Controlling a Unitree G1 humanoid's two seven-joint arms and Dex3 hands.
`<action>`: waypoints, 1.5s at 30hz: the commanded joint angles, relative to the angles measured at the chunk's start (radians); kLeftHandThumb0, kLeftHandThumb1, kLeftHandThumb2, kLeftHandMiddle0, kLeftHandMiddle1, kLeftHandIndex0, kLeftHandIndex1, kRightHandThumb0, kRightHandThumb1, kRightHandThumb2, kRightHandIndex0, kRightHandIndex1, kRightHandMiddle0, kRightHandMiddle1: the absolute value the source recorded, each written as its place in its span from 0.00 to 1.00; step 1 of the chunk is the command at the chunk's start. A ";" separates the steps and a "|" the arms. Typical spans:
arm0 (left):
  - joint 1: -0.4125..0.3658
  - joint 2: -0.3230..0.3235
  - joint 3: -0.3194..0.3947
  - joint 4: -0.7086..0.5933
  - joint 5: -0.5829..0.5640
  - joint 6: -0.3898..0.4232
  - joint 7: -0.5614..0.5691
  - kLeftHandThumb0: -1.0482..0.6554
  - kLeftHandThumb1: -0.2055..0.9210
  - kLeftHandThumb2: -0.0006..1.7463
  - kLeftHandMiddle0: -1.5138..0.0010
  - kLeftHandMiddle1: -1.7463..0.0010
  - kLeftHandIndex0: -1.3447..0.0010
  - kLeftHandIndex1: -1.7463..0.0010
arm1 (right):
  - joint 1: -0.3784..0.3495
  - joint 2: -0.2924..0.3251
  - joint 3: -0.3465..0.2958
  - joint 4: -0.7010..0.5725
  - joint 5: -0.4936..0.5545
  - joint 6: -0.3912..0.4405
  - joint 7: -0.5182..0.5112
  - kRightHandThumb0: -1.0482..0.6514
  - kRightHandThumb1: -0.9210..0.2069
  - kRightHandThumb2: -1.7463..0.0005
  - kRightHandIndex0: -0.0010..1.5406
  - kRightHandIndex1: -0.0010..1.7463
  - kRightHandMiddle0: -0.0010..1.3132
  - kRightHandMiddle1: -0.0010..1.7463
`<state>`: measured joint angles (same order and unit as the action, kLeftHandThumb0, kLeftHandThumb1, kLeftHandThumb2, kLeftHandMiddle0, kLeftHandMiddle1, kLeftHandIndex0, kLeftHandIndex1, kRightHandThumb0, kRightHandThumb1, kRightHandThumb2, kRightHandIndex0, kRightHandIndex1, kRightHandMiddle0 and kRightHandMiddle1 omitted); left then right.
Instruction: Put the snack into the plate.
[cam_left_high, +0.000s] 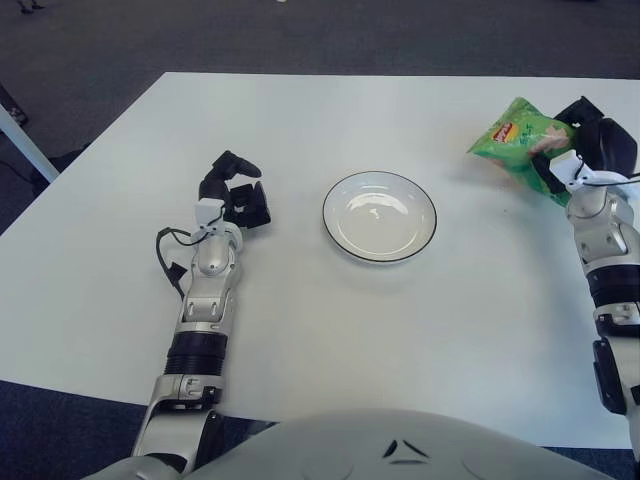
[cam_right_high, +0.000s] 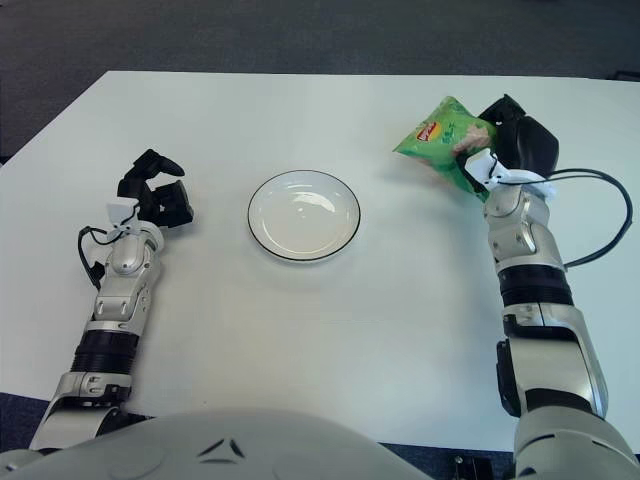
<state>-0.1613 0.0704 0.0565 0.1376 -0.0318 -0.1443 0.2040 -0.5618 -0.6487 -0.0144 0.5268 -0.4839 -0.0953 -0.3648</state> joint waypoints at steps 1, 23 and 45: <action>0.118 -0.077 -0.014 0.085 -0.009 -0.019 -0.007 0.32 0.42 0.79 0.09 0.00 0.51 0.00 | -0.038 -0.022 -0.001 0.022 0.002 -0.062 -0.010 0.62 0.87 0.00 0.57 1.00 0.53 0.99; 0.119 -0.075 -0.012 0.088 -0.004 -0.011 -0.012 0.32 0.40 0.80 0.09 0.00 0.50 0.00 | -0.053 0.050 0.026 -0.186 0.071 -0.216 0.159 0.62 0.88 0.00 0.57 1.00 0.55 0.98; 0.106 -0.074 -0.003 0.108 -0.011 -0.017 -0.020 0.32 0.41 0.80 0.09 0.00 0.50 0.00 | -0.056 0.145 0.068 -0.330 0.098 -0.235 0.316 0.62 0.87 0.00 0.57 1.00 0.53 0.99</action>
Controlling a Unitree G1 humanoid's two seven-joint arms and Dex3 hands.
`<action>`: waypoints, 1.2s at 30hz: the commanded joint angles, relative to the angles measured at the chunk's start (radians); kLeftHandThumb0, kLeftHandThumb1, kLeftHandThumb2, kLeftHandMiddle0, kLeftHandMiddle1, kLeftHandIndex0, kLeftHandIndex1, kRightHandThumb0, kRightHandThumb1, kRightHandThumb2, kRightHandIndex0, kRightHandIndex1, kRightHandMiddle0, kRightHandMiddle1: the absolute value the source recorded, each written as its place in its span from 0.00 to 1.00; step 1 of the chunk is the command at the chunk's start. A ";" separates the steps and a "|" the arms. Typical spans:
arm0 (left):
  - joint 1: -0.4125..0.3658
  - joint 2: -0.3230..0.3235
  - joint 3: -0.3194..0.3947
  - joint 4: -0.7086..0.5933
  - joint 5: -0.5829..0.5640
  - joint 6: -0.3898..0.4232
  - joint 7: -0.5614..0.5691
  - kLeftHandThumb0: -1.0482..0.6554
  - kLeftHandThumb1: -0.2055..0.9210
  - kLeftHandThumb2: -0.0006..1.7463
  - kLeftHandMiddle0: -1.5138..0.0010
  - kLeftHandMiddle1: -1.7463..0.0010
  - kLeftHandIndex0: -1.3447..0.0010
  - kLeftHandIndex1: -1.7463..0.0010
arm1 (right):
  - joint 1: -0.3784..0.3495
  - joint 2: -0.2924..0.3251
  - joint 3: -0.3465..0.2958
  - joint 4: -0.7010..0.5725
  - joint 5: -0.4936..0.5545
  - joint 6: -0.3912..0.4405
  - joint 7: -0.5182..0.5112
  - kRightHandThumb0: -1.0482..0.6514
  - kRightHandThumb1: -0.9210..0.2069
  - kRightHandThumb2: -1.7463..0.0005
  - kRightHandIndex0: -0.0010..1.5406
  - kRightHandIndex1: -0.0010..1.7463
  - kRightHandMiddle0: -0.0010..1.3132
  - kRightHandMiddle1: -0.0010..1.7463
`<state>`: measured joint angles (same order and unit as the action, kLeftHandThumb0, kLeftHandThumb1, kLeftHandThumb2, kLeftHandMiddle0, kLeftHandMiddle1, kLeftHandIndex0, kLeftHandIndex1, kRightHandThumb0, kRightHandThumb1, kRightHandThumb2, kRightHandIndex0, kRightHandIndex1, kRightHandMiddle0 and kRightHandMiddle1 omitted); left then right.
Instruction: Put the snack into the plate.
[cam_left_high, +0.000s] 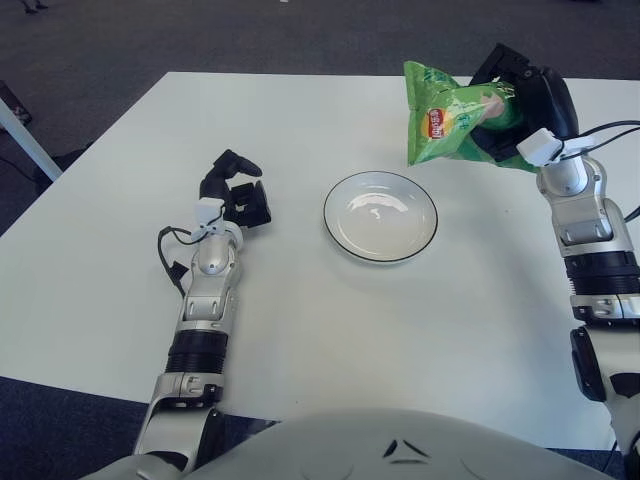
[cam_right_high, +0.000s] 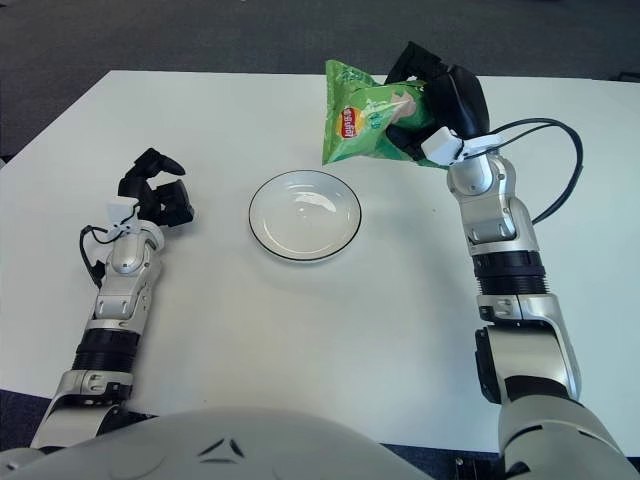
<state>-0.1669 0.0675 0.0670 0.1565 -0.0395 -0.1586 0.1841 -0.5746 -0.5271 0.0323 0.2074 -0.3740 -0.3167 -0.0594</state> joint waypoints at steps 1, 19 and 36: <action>0.111 -0.071 -0.014 0.089 -0.003 -0.001 -0.001 0.32 0.41 0.80 0.09 0.00 0.50 0.00 | -0.044 0.021 0.025 -0.015 -0.014 -0.020 0.018 0.62 0.87 0.00 0.57 1.00 0.53 0.99; 0.109 -0.072 -0.012 0.093 0.003 -0.004 -0.001 0.32 0.42 0.79 0.09 0.00 0.51 0.00 | -0.011 0.005 0.055 -0.155 0.041 -0.011 0.243 0.61 0.85 0.02 0.57 0.99 0.50 1.00; 0.113 -0.076 -0.015 0.091 -0.005 -0.009 -0.014 0.33 0.44 0.78 0.10 0.00 0.53 0.00 | -0.036 0.052 0.143 -0.093 0.012 -0.181 0.280 0.62 0.86 0.01 0.57 1.00 0.51 1.00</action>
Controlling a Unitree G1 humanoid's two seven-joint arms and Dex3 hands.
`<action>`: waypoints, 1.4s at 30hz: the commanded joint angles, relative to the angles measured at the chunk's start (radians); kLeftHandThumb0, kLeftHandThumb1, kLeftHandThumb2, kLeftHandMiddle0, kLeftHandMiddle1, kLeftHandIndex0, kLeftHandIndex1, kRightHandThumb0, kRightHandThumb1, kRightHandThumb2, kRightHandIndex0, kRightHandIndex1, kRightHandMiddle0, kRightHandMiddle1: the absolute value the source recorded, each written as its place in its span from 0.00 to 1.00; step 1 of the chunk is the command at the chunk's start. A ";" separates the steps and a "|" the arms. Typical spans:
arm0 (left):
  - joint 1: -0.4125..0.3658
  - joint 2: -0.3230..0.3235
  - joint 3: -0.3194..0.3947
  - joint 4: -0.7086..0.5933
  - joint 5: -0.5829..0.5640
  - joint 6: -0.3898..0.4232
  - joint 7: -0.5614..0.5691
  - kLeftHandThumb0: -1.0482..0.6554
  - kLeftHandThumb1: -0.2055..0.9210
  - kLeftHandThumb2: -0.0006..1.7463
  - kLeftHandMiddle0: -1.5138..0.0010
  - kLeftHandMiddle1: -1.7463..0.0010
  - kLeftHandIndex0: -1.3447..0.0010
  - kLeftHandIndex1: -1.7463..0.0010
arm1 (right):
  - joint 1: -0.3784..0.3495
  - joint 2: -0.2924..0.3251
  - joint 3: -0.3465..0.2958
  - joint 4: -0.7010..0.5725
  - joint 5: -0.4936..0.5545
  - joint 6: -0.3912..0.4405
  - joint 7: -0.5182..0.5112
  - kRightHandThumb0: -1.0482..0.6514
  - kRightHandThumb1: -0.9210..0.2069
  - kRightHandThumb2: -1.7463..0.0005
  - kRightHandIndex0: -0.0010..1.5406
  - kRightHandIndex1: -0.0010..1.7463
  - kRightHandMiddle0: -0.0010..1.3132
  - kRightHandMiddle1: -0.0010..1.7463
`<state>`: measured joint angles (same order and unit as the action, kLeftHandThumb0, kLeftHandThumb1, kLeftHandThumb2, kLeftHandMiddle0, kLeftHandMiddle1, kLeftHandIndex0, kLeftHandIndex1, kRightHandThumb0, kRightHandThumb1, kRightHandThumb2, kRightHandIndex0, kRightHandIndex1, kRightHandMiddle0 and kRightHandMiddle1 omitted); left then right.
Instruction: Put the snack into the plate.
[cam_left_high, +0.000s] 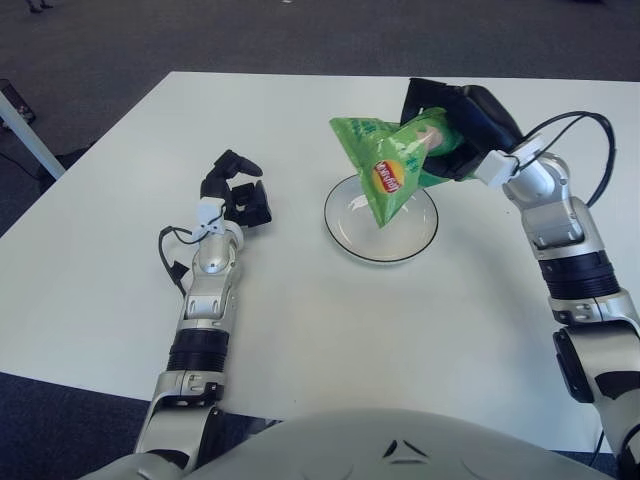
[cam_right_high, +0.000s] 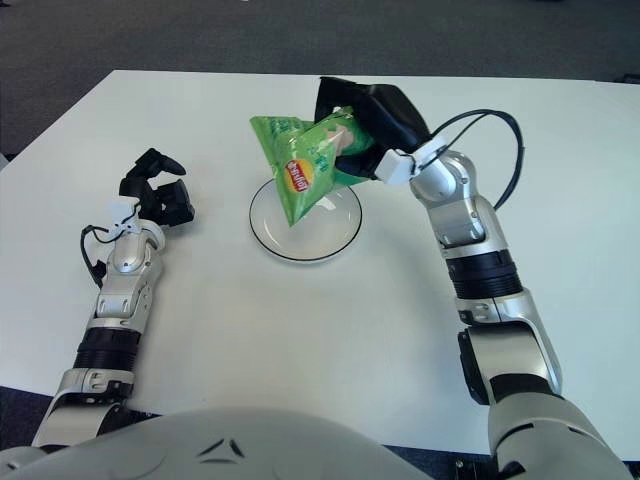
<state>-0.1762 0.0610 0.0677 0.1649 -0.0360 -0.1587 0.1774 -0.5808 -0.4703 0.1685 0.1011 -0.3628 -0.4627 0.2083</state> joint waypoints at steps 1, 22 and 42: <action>0.122 -0.069 -0.016 0.083 -0.009 -0.010 -0.008 0.33 0.44 0.78 0.10 0.00 0.53 0.00 | -0.031 -0.006 0.009 0.016 0.003 -0.041 0.019 0.62 0.86 0.00 0.57 1.00 0.51 1.00; 0.128 -0.084 -0.018 0.084 0.004 -0.019 0.011 0.32 0.40 0.80 0.09 0.00 0.50 0.00 | -0.030 -0.017 0.055 0.014 0.085 -0.059 0.219 0.62 0.85 0.04 0.59 0.92 0.50 1.00; 0.128 -0.081 -0.017 0.090 0.005 -0.017 0.010 0.32 0.41 0.80 0.09 0.00 0.50 0.00 | -0.041 -0.080 0.082 0.020 0.138 -0.032 0.465 0.33 0.64 0.36 0.00 0.62 0.01 0.71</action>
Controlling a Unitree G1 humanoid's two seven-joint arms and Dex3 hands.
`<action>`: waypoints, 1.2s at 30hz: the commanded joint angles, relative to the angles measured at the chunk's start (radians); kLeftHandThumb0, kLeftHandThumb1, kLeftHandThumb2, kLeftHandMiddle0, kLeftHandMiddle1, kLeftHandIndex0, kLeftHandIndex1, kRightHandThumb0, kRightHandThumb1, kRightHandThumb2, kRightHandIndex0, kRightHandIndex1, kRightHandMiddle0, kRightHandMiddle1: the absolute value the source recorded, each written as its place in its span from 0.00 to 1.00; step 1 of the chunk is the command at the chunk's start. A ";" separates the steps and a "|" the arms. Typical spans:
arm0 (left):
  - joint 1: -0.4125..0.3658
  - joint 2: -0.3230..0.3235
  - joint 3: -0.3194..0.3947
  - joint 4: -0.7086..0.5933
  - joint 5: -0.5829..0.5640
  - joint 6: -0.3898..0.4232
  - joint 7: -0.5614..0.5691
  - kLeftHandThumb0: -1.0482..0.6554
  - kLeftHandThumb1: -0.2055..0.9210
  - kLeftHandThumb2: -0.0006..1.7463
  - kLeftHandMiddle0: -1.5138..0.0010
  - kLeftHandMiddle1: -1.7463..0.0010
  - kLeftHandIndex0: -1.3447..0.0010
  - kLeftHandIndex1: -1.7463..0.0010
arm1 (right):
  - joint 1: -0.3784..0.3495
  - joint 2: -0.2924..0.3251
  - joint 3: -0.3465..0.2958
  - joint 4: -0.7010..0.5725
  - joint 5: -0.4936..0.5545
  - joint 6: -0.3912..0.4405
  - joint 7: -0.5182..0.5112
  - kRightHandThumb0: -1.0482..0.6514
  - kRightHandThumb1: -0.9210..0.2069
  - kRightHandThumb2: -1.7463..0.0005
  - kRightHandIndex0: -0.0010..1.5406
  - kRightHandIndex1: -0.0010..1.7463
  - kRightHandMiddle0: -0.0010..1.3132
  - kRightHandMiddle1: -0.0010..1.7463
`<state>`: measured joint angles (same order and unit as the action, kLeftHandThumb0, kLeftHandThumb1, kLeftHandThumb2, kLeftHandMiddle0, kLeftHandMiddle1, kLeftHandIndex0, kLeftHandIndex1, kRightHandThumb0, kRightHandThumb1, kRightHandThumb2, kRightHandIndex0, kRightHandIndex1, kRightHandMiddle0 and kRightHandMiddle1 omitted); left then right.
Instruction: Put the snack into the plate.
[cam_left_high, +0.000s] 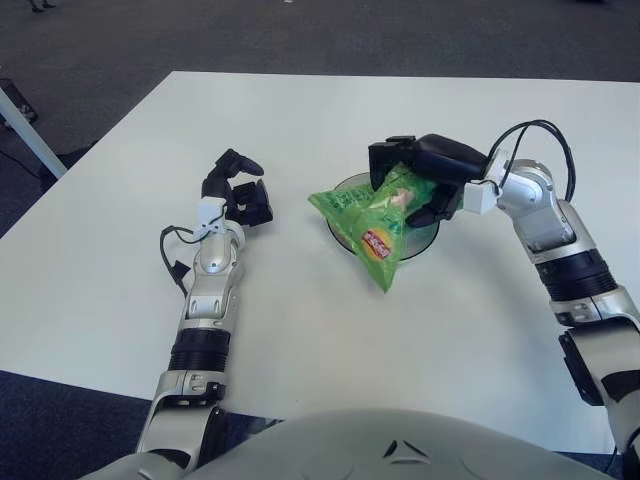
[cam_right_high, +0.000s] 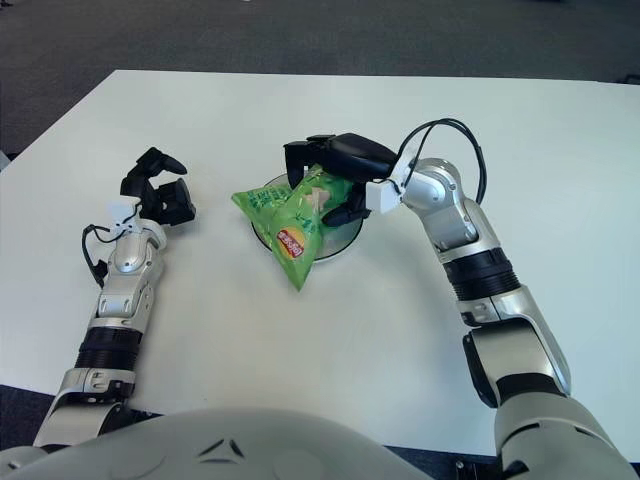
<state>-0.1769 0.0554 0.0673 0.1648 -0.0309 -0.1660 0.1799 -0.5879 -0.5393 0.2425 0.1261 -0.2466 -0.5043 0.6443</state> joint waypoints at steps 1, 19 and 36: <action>0.128 -0.076 -0.016 0.089 0.001 -0.008 0.009 0.32 0.41 0.80 0.09 0.00 0.50 0.00 | -0.036 -0.015 0.009 -0.002 0.024 0.001 0.039 0.33 0.64 0.37 0.00 0.59 0.00 0.69; 0.129 -0.073 -0.021 0.092 0.001 -0.009 0.007 0.32 0.40 0.81 0.09 0.00 0.50 0.00 | -0.066 -0.026 0.011 0.088 0.095 -0.113 0.130 0.15 0.45 0.53 0.00 0.01 0.00 0.41; 0.130 -0.074 -0.020 0.103 -0.010 -0.019 -0.017 0.32 0.42 0.79 0.10 0.00 0.51 0.00 | -0.111 -0.098 -0.034 0.127 0.175 -0.162 0.197 0.07 0.33 0.65 0.00 0.00 0.00 0.08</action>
<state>-0.1795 0.0549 0.0651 0.1678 -0.0320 -0.1724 0.1701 -0.6725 -0.6066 0.2356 0.2598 -0.1130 -0.6724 0.8191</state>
